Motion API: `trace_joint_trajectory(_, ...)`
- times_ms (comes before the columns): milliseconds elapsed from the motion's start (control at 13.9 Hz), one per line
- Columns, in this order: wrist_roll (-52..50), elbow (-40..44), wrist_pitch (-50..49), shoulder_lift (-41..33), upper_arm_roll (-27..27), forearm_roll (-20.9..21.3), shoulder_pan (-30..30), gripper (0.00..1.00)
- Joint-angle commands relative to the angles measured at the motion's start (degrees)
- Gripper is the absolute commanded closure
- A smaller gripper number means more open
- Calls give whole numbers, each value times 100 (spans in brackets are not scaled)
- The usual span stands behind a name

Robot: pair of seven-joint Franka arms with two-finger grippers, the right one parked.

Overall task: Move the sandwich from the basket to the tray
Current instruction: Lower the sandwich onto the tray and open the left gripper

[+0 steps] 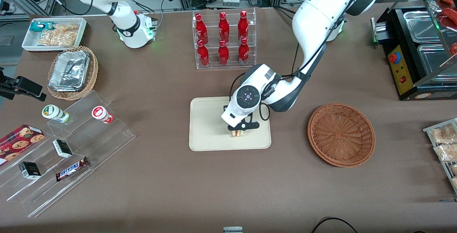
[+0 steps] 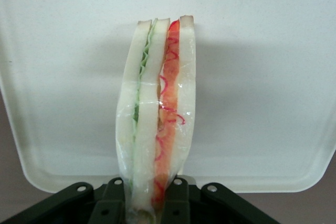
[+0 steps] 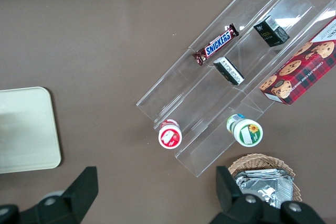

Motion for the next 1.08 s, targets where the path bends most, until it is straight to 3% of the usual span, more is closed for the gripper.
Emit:
trace_joint_trajectory(0,-132,196,-26,59,70,-42,-96,59)
trace_joint_trajectory(72,-141,204,-26,51,70,-51,-96,54)
trace_joint_trajectory(144,-150,204,-26,42,88,-51,-87,27)
trace_joint_trajectory(288,-298,204,-35,-37,131,-33,-70,4)
trace_joint_trajectory(648,-300,161,-761,-879,754,-33,106,0)
trace_joint_trajectory(792,-221,143,-1254,-1249,888,-33,456,0)
trace_joint_trajectory(1008,682,134,-2376,-1828,905,-24,1141,0)
